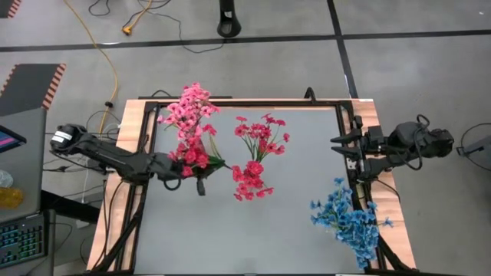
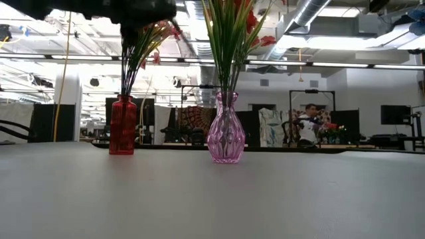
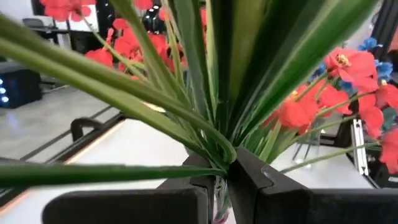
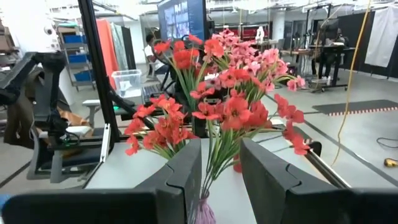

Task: Sort flowers into vase by color
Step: Put the red flowers into the pink vase

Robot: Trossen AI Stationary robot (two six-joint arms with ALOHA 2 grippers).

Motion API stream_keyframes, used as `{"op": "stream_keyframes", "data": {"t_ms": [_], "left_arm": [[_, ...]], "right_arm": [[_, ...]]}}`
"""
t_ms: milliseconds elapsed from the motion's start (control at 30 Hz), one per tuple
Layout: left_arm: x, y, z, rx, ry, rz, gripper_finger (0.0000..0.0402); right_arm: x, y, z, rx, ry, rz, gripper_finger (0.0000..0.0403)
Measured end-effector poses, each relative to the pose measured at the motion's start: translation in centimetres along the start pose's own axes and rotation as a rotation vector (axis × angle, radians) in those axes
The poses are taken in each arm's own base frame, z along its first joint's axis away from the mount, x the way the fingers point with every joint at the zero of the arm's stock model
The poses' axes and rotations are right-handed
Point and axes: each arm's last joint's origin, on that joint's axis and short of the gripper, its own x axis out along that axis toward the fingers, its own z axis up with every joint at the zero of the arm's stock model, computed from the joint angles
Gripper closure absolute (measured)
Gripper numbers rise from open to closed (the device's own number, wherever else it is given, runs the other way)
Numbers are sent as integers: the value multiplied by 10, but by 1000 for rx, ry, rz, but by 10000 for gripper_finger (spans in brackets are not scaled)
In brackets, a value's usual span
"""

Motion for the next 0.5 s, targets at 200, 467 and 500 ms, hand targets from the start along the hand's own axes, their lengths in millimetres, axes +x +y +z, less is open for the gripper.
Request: {"op": "stream_keyframes", "data": {"t_ms": [200, 467, 500], "left_arm": [[13, 1, 2, 9, -8, 3, 386], [30, -4, 8, 42, 2, -16, 386], [32, -5, 6, 46, 11, -15, 386]], "right_arm": [[4, 1, -10, -6, 19, -1, 266], [9, 2, -21, -13, 37, -3, 266], [10, 2, -22, -13, 38, -3, 266]]}}
